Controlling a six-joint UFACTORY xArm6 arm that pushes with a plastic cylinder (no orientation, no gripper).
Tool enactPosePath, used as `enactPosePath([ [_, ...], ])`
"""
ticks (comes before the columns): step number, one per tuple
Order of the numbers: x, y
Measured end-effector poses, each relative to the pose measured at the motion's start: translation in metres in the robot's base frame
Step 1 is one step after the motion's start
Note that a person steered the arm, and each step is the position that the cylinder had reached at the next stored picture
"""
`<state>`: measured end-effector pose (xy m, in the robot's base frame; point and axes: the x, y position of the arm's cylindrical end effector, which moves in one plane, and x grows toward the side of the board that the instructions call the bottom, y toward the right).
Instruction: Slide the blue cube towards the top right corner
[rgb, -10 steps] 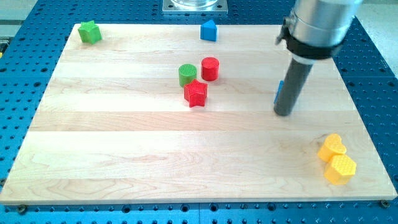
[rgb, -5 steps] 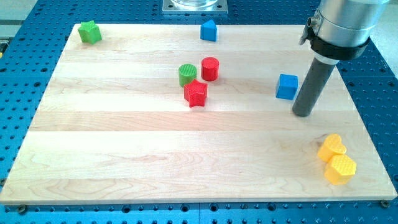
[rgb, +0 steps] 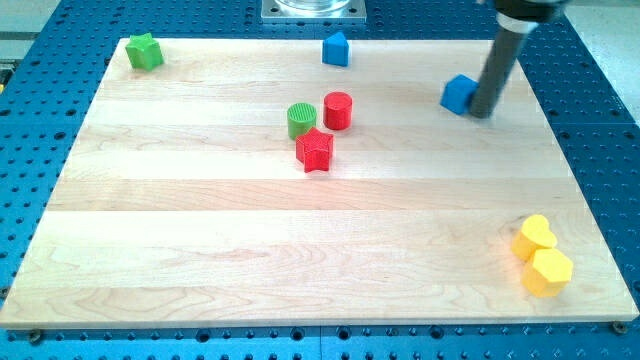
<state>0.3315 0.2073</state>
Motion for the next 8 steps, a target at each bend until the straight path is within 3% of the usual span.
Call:
enactPosePath([
  [1,0.049,-0.009],
  [3,-0.049,-0.018],
  [4,-0.037,-0.029],
  [5,-0.047,-0.078],
  [6,-0.073,-0.057],
  [8,-0.076,-0.056],
])
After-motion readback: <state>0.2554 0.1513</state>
